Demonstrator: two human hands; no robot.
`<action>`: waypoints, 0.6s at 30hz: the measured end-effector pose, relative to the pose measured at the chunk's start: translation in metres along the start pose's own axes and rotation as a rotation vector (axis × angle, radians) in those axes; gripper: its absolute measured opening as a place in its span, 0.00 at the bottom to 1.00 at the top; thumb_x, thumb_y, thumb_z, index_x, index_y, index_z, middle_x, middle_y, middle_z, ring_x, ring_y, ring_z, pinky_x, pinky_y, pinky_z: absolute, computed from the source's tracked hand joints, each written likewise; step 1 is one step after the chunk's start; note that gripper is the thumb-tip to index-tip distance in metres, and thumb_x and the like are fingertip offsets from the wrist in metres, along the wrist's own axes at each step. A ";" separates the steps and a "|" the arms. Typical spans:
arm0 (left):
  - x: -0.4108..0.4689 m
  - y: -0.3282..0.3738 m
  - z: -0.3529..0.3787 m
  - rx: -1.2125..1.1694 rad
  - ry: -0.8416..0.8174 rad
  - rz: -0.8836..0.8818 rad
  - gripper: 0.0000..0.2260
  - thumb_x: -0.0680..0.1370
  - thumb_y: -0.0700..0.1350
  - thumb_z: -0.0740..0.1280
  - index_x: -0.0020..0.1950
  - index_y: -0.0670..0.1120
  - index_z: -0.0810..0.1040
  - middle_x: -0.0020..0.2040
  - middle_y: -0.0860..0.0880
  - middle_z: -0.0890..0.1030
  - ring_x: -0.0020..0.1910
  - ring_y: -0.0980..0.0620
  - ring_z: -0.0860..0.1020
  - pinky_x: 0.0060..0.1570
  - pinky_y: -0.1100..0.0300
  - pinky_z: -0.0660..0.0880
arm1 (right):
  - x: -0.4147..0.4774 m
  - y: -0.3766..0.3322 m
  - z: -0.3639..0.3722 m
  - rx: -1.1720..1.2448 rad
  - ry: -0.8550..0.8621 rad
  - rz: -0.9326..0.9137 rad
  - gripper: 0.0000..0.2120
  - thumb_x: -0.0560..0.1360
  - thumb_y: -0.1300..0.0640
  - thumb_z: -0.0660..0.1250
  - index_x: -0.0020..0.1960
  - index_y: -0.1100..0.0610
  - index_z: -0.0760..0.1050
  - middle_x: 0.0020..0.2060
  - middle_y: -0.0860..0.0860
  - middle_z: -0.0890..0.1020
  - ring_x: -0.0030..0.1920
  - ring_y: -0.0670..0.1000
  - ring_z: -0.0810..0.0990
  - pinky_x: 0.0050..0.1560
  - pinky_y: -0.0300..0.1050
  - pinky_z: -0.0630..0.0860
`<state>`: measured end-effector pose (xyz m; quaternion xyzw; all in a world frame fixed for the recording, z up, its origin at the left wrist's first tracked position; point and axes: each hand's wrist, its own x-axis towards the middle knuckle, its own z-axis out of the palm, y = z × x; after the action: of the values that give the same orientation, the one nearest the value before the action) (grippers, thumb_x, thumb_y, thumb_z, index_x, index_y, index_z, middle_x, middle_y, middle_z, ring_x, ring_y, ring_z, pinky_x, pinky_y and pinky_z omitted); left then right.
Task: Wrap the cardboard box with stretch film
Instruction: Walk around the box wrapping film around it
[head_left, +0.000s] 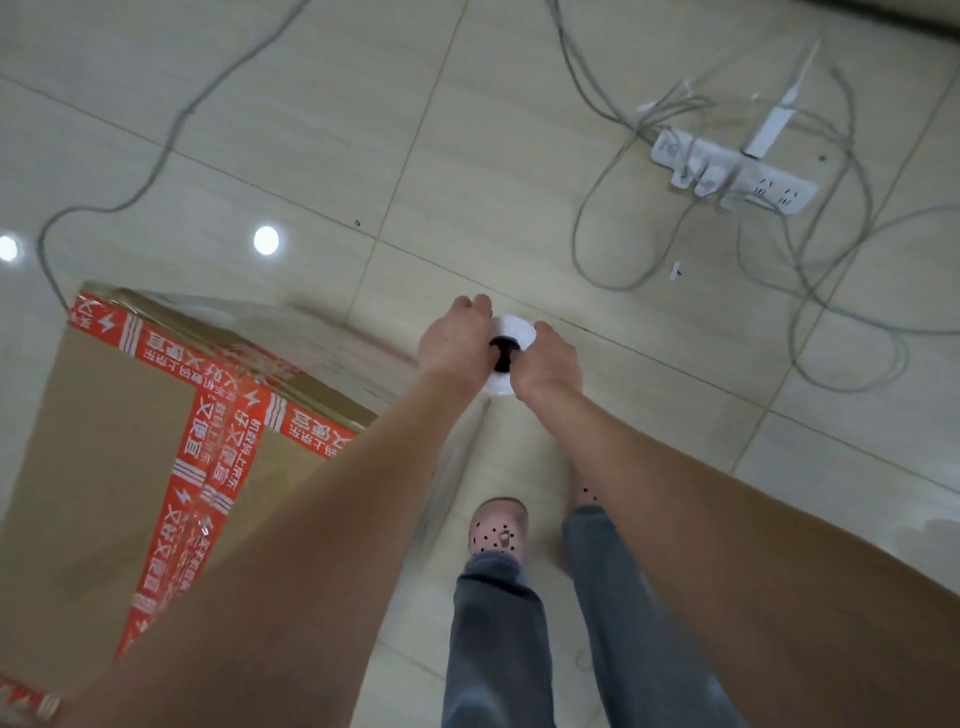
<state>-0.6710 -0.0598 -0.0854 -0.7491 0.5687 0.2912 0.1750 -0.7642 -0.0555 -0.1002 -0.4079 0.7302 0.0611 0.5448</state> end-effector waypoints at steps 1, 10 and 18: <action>0.000 0.003 -0.002 0.046 0.000 0.039 0.14 0.76 0.41 0.64 0.61 0.42 0.69 0.57 0.43 0.72 0.51 0.41 0.77 0.39 0.55 0.67 | 0.000 0.001 -0.002 -0.001 -0.009 0.003 0.13 0.77 0.59 0.57 0.61 0.56 0.70 0.57 0.55 0.78 0.56 0.59 0.77 0.45 0.45 0.70; 0.004 0.020 -0.002 0.308 0.057 0.309 0.15 0.77 0.39 0.62 0.64 0.43 0.69 0.61 0.45 0.71 0.58 0.45 0.71 0.37 0.56 0.67 | 0.003 -0.005 -0.005 -0.052 -0.025 -0.009 0.05 0.78 0.56 0.55 0.50 0.54 0.69 0.51 0.54 0.80 0.47 0.59 0.81 0.44 0.46 0.74; 0.025 0.012 -0.006 0.303 -0.006 0.333 0.16 0.77 0.40 0.60 0.65 0.43 0.70 0.58 0.45 0.73 0.53 0.44 0.76 0.38 0.56 0.67 | 0.006 -0.005 -0.006 -0.160 0.068 -0.049 0.09 0.74 0.55 0.62 0.53 0.54 0.74 0.41 0.50 0.78 0.40 0.52 0.75 0.37 0.42 0.69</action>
<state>-0.6765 -0.0857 -0.0960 -0.6093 0.7212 0.2294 0.2367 -0.7658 -0.0654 -0.1004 -0.4697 0.7308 0.0918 0.4866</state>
